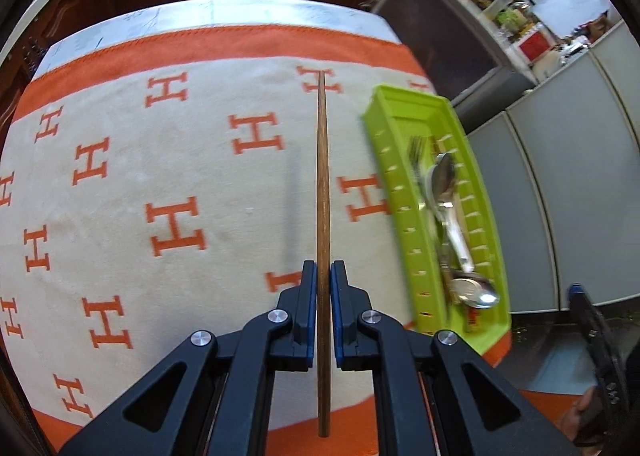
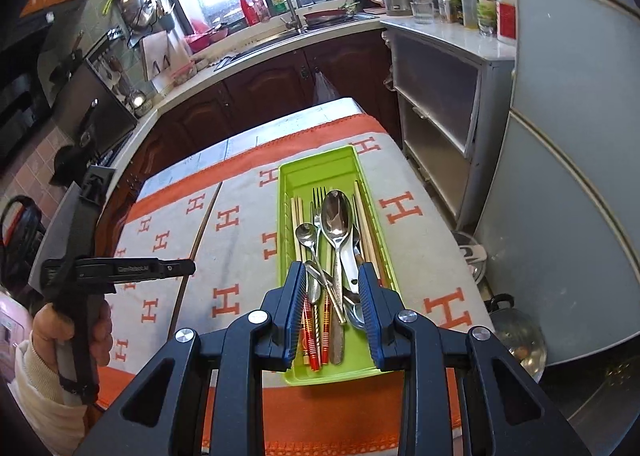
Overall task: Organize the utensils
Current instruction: 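Drop the striped chopstick into the tray with the right tool while the left tool grasps the wooden chopstick, then lower the wooden chopstick into the green tray and open the left tool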
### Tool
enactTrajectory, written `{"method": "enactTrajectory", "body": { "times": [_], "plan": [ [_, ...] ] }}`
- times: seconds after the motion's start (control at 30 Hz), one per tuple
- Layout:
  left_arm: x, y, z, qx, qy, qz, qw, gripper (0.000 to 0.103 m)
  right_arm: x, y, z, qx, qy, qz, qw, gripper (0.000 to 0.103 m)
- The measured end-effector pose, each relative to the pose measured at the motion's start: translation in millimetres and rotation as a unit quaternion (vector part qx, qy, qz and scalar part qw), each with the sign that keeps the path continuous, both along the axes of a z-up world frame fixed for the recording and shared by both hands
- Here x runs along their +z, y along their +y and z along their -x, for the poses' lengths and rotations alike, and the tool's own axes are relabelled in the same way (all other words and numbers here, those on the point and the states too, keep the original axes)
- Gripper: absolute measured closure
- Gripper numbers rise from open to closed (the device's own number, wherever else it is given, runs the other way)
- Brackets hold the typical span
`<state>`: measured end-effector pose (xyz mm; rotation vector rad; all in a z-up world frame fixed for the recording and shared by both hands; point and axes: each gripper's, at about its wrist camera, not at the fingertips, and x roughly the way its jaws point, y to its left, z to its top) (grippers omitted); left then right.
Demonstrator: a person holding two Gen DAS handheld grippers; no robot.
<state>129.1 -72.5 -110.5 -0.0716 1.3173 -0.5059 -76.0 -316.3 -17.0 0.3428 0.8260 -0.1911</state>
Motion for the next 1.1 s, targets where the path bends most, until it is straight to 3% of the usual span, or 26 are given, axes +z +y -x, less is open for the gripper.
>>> {"method": "enactTrajectory", "body": {
  "times": [0.2,0.37,0.5,0.77,0.93,1.1],
  "plan": [
    [27.3,-27.1,8.1,-0.019,-0.006,0.035,0.9992,0.099,-8.7,-21.3,8.8,-0.020,-0.004,-0.035,0.999,0.076],
    [26.6,-52.8,13.4,-0.022,0.010,0.052,0.9983,0.099,-13.7,-37.4,20.5,-0.043,-0.005,-0.053,0.998,0.076],
    [14.5,-75.0,13.1,-0.017,0.029,0.060,0.9976,0.099,-13.0,-46.4,26.0,-0.061,-0.009,-0.061,0.996,0.076],
    [-25.7,-117.9,8.8,-0.010,0.054,0.038,0.9978,0.098,-9.3,-50.8,32.0,-0.068,-0.014,-0.063,0.996,0.076],
    [-28.7,-129.3,15.5,-0.006,0.045,0.025,0.9987,0.056,-12.6,-49.9,32.2,-0.068,-0.009,-0.062,0.996,0.076],
    [-16.6,-125.3,25.3,-0.011,0.008,0.011,0.9998,0.045,-13.0,-44.6,34.6,-0.063,-0.006,-0.060,0.996,0.076]
  ]
}}
